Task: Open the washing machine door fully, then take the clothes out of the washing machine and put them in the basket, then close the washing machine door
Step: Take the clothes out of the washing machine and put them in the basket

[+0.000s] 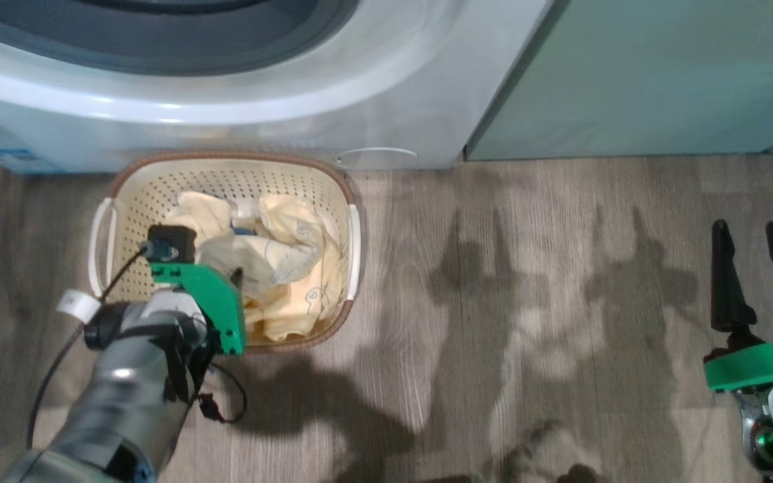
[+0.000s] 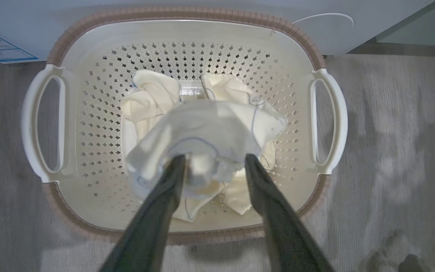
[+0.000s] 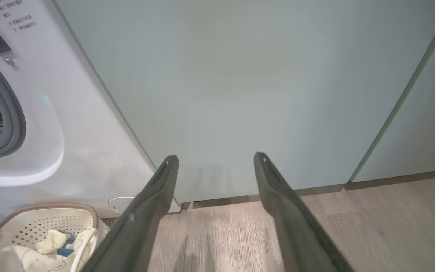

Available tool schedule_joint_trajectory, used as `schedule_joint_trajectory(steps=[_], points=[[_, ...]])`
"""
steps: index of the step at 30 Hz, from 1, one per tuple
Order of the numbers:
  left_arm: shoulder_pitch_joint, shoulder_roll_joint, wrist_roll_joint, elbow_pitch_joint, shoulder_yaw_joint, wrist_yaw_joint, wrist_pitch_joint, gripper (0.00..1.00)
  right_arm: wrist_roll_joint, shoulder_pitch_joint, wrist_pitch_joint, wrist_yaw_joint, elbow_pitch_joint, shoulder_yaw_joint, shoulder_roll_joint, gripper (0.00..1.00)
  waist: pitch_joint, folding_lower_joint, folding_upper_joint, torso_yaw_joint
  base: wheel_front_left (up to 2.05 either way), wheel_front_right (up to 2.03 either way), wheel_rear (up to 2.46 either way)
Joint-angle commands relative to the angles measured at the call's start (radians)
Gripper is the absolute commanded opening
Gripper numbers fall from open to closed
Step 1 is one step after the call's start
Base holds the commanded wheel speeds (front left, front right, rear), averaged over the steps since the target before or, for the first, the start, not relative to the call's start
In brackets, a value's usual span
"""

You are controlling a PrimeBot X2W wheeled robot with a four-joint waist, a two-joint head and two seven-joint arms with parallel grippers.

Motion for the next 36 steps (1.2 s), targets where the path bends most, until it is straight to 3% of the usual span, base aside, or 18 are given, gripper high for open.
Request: schedule_joint_trajectory(steps=[1,2,9,20,36], points=[[-0.025,0.042,-0.012,-0.009,0.023,0.009,-0.013,0.93,-0.007,-0.018,-0.010,0.004,-0.033,0.015,-0.015,1.00,0.027,-0.0001,0.0000,-0.006,0.00,0.00,0.00],[-0.034,0.047,-0.013,-0.009,0.024,0.011,-0.016,1.00,-0.008,-0.021,-0.010,0.004,-0.034,0.015,-0.013,1.00,0.037,-0.0001,0.0000,-0.008,0.00,0.00,0.00],[-0.061,0.064,-0.028,-0.009,0.031,0.009,-0.020,1.00,-0.010,-0.033,-0.010,0.004,-0.036,0.008,-0.005,1.00,0.070,-0.0001,0.0000,-0.015,0.00,0.00,0.00],[-0.023,0.060,-0.050,-0.044,0.048,-0.040,-0.142,1.00,-0.008,-0.008,-0.010,0.004,-0.007,0.011,0.002,1.00,-0.074,-0.0001,0.0000,0.020,0.00,0.00,0.00],[0.227,0.104,0.050,-0.486,0.245,-0.051,-0.146,1.00,0.005,0.107,-0.010,0.004,0.029,0.019,-0.012,1.00,-0.309,-0.0001,0.0000,0.052,0.00,0.00,0.00]])
